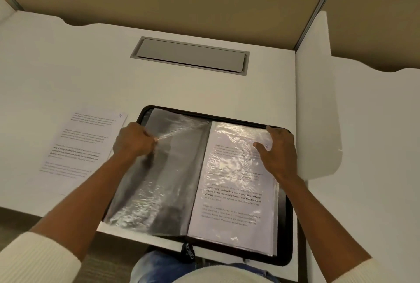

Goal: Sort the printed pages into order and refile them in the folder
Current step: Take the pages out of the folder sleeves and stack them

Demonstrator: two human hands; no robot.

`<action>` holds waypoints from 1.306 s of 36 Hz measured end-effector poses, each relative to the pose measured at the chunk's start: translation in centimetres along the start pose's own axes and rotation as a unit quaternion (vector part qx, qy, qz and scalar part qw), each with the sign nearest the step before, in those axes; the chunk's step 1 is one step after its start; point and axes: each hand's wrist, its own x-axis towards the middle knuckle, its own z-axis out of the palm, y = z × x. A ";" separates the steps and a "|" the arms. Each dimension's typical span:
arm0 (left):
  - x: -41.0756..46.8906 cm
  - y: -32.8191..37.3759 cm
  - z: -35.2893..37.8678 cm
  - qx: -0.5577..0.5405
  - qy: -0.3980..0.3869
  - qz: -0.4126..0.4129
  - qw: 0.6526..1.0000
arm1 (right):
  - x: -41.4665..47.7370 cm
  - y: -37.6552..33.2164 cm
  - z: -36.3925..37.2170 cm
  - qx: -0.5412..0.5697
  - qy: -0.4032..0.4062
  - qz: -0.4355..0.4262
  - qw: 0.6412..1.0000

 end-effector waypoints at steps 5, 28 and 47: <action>0.6 0.5 0.3 0.049 0.080 0.005 0.996 | 0.5 1.0 0.2 -0.038 -0.008 0.022 0.999; 0.1 1.4 2.2 0.259 0.160 0.058 0.951 | 2.4 0.0 -0.4 0.092 0.104 0.141 0.980; -7.7 13.4 12.8 -0.298 -0.275 -0.047 0.913 | 0.4 -1.8 -2.1 0.166 0.063 0.030 0.984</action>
